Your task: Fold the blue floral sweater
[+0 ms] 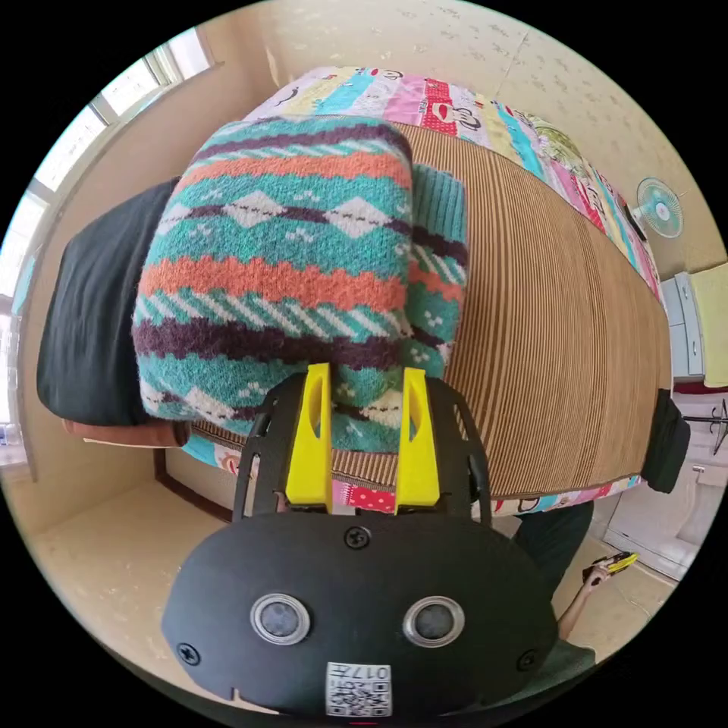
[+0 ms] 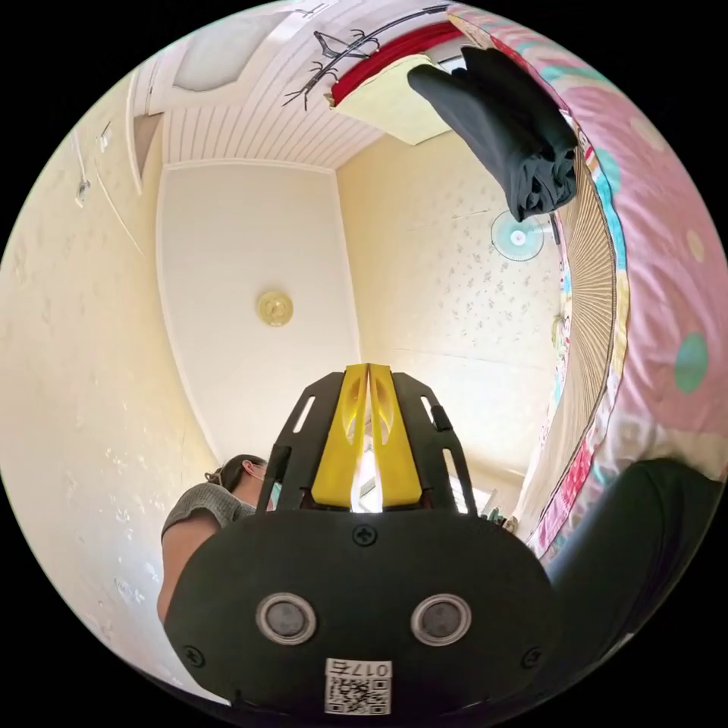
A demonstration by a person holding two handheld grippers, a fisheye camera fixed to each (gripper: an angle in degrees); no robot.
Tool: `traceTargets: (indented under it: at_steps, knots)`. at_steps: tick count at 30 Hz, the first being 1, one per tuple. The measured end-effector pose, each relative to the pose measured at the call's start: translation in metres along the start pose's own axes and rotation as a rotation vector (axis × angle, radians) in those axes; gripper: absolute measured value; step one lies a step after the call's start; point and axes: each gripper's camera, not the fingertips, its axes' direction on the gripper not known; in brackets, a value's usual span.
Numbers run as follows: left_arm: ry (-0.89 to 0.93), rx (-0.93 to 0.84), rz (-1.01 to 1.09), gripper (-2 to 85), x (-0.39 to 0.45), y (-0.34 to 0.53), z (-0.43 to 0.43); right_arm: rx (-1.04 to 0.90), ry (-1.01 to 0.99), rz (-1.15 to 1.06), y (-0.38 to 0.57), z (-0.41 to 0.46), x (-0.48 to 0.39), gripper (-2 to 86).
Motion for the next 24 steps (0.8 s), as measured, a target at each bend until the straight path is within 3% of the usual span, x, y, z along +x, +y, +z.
traceTargets:
  at_steps: [3, 6, 8, 13, 16, 20, 21, 23, 24]
  knots:
    - [0.071, 0.15, -0.009, 7.1, 0.009, 0.014, -0.037, -0.024, 0.052, -0.01, -0.003, -0.008, -0.015, 0.2]
    - [0.354, 0.528, -0.038, 4.9, -0.011, 0.06, -0.112, -0.056, 0.091, -0.038, -0.012, -0.012, -0.025, 0.2]
    - [0.478, 0.649, -0.016, 3.5, -0.017, 0.088, -0.148, -0.065, 0.066, -0.072, -0.017, -0.01, -0.025, 0.2]
    - [0.851, 0.778, 0.439, 2.4, 0.044, 0.177, -0.188, -0.147, 0.008, -0.092, -0.008, 0.021, 0.005, 0.3]
    - [0.99, 0.737, 0.652, 2.8, 0.093, 0.235, -0.163, -0.238, -0.003, -0.036, 0.007, 0.053, 0.044, 0.5]
    - [1.132, 0.52, 0.609, 2.3, 0.147, 0.278, -0.068, -0.369, -0.012, 0.023, 0.04, 0.102, 0.099, 0.8]
    - [1.164, 0.391, 0.532, 2.0, 0.165, 0.287, -0.024, -0.388, -0.012, 0.037, 0.045, 0.108, 0.108, 0.8]
    - [1.077, 0.203, 0.497, 1.6, 0.197, 0.303, 0.038, -0.475, 0.015, 0.103, 0.067, 0.132, 0.149, 1.1]
    - [0.881, 0.087, 0.544, 1.4, 0.221, 0.313, 0.069, -0.5, 0.036, 0.123, 0.073, 0.137, 0.16, 1.2]
